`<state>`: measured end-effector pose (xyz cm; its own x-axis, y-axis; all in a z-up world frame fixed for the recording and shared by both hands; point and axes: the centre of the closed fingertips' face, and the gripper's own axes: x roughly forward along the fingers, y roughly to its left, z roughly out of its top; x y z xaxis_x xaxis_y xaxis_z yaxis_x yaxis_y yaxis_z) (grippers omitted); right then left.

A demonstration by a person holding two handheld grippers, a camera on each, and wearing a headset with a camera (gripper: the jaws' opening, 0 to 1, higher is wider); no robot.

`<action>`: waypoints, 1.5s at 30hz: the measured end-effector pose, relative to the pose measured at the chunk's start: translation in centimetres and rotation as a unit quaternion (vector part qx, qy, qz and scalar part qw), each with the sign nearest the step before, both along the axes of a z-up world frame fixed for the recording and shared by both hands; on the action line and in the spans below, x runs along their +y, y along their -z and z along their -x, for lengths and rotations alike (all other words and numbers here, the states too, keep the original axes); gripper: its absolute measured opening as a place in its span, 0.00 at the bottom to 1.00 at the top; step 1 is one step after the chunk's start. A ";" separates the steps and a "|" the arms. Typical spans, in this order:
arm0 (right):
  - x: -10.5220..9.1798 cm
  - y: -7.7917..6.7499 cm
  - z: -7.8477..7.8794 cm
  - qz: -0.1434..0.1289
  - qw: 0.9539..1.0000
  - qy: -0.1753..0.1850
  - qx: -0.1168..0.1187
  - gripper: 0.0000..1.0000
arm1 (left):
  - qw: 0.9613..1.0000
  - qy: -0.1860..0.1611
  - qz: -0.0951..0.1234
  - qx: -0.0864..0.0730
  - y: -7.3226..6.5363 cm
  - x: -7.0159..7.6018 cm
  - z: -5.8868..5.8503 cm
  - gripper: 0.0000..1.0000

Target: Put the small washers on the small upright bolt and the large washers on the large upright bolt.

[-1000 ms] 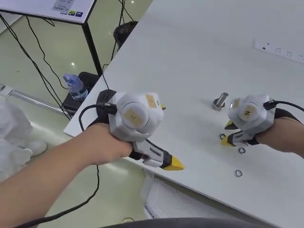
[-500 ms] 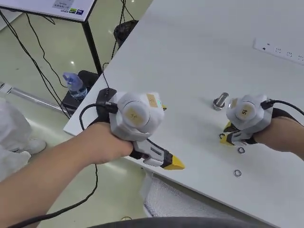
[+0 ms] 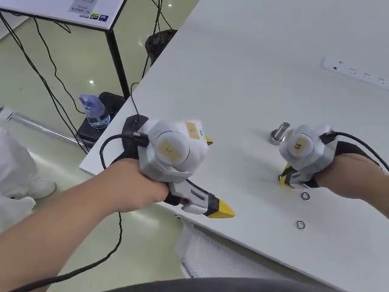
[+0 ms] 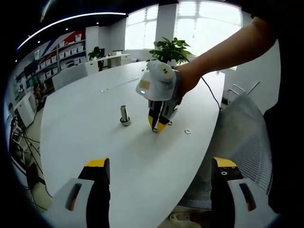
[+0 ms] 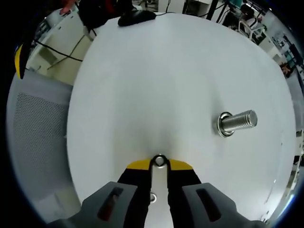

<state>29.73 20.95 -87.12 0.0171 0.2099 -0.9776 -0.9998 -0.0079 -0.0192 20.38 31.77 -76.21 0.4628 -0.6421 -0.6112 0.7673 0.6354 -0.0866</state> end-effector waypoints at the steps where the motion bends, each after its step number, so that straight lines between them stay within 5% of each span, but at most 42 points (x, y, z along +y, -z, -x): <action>1: 0.0 0.0 0.0 -0.006 1.000 0.006 0.001 0.12 | 1.000 0.000 0.000 0.000 0.0 0.0 -0.1 0.88; 10: -1.0 -1.6 -0.4 -0.024 0.999 0.037 0.010 0.12 | 1.000 0.000 -0.001 -0.002 0.1 -0.7 -0.4 0.88; 29: -8.1 -4.2 -0.9 -0.016 0.997 0.078 0.006 0.12 | 1.000 -0.008 0.006 -0.011 -0.4 -2.2 -0.8 0.86; 45: -12.6 -5.5 -4.5 -0.014 0.992 0.124 -0.005 0.12 | 1.000 -0.022 0.003 -0.009 -0.6 -3.2 -0.6 0.85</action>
<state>34.25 8.35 -81.66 0.0804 0.2246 -0.9711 -0.9708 0.2387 -0.0252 21.01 28.58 -75.62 0.5016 -0.6244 -0.5987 0.7402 0.6680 -0.0764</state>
